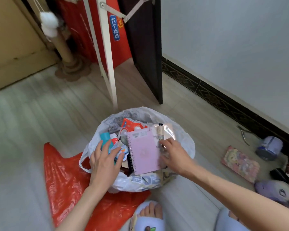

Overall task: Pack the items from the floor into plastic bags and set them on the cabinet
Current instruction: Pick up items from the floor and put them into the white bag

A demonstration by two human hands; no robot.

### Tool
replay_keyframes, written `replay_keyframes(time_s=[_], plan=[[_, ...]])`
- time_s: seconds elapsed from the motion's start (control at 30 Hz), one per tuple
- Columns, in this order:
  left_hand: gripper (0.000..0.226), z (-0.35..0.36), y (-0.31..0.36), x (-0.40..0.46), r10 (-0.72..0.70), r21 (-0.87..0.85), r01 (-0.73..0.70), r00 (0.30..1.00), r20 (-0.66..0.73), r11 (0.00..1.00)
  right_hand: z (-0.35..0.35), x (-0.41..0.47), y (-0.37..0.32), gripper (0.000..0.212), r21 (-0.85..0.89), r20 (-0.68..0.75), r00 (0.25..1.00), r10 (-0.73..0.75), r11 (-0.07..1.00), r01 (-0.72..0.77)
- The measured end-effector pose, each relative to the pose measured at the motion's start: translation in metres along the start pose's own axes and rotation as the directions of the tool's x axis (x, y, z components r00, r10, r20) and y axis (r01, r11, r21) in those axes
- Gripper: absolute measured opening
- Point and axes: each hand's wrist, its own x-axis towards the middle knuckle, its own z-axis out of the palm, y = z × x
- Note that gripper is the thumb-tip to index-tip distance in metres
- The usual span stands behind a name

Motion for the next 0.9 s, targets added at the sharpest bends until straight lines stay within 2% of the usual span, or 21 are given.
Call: replay_keyframes(time_s=[0.07,0.17,0.27,0.3,0.37,0.43,0.5,0.57,0.63,0.73,0.8,0.83,0.9], plan=[[0.045,-0.005,-0.003,0.002,-0.031,-0.021,0.030,0.998,-0.063,0.999,-0.001,0.001,0.005,0.035,0.050,-0.076,0.997,0.026,0.998,-0.023],[0.040,-0.014,-0.014,0.016,-0.143,-0.051,0.138,0.981,-0.129,0.989,-0.011,0.012,0.029,0.036,0.086,-0.200,0.966,0.163,0.985,-0.148],[0.059,-0.022,-0.033,0.038,-0.348,-0.211,0.339,0.937,-0.008,0.917,-0.022,0.025,0.059,0.050,0.108,-0.149,0.905,0.399,0.916,-0.386],[0.066,-0.023,-0.037,0.043,-0.424,-0.298,0.424,0.903,0.070,0.855,-0.024,0.029,0.066,0.056,0.182,-0.097,0.867,0.489,0.865,-0.468],[0.070,-0.022,-0.043,0.046,-0.513,-0.375,0.550,0.834,0.202,0.746,-0.021,0.036,0.076,0.064,0.429,0.078,0.763,0.641,0.669,-0.607],[0.053,-0.019,-0.044,0.043,-0.494,-0.375,0.523,0.851,0.177,0.766,-0.017,0.039,0.081,0.053,0.607,0.216,0.707,0.674,0.474,-0.638],[0.032,-0.019,-0.044,0.040,-0.465,-0.382,0.464,0.880,0.096,0.799,-0.019,0.041,0.083,0.025,0.727,0.214,0.688,0.694,0.357,-0.587],[0.024,-0.022,-0.043,0.037,-0.465,-0.361,0.449,0.884,0.047,0.817,-0.023,0.040,0.081,0.014,0.792,0.193,0.656,0.730,0.279,-0.543],[0.020,-0.029,-0.037,0.036,-0.413,-0.316,0.393,0.911,0.004,0.864,-0.031,0.034,0.073,0.018,0.800,0.131,0.677,0.724,0.326,-0.504],[0.015,-0.045,-0.023,0.037,-0.256,-0.197,0.240,0.965,-0.056,0.951,-0.051,0.021,0.047,0.009,0.786,0.007,0.778,0.629,0.478,-0.393],[0.012,-0.057,-0.016,0.035,-0.217,-0.161,0.208,0.975,-0.045,0.965,-0.067,0.007,0.025,0.007,0.755,-0.075,0.840,0.537,0.581,-0.304],[0.012,-0.062,-0.015,0.033,-0.214,-0.147,0.207,0.976,-0.034,0.967,-0.073,-0.003,0.015,0.012,0.667,-0.133,0.879,0.458,0.697,-0.262],[0.012,-0.070,-0.014,0.022,-0.191,-0.130,0.186,0.981,-0.029,0.974,-0.080,-0.025,0.002,0.024,0.311,-0.180,0.955,0.235,0.935,-0.171]])
